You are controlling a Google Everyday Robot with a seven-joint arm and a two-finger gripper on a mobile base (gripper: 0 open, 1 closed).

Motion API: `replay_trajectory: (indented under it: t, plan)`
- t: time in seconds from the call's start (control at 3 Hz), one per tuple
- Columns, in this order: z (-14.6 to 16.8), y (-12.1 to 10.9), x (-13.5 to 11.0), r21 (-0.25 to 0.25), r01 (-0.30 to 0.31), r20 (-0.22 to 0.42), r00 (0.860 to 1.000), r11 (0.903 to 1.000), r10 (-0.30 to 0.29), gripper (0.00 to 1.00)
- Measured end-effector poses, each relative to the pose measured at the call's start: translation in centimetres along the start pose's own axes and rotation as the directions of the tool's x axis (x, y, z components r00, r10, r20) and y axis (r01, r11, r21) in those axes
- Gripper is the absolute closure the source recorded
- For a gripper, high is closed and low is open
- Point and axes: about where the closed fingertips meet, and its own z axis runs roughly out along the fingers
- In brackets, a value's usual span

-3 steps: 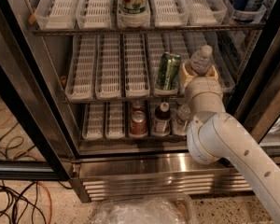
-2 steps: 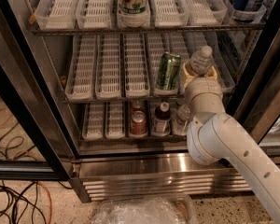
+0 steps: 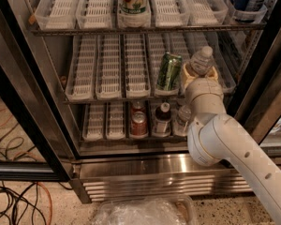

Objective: Pick water bottle from middle shelf of fridge

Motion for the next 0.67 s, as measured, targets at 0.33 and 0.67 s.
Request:
replay_trajectory:
  t: [0.33,0.67]
  plan:
    - [-0.4,0.3,-1.3,-0.013,0.001,0.030,1.000,0.9999,0.000,1.00]
    - [-0.7,0.3,-3.0,-0.020,-0.009,0.074,0.997,0.9998,0.010,1.00]
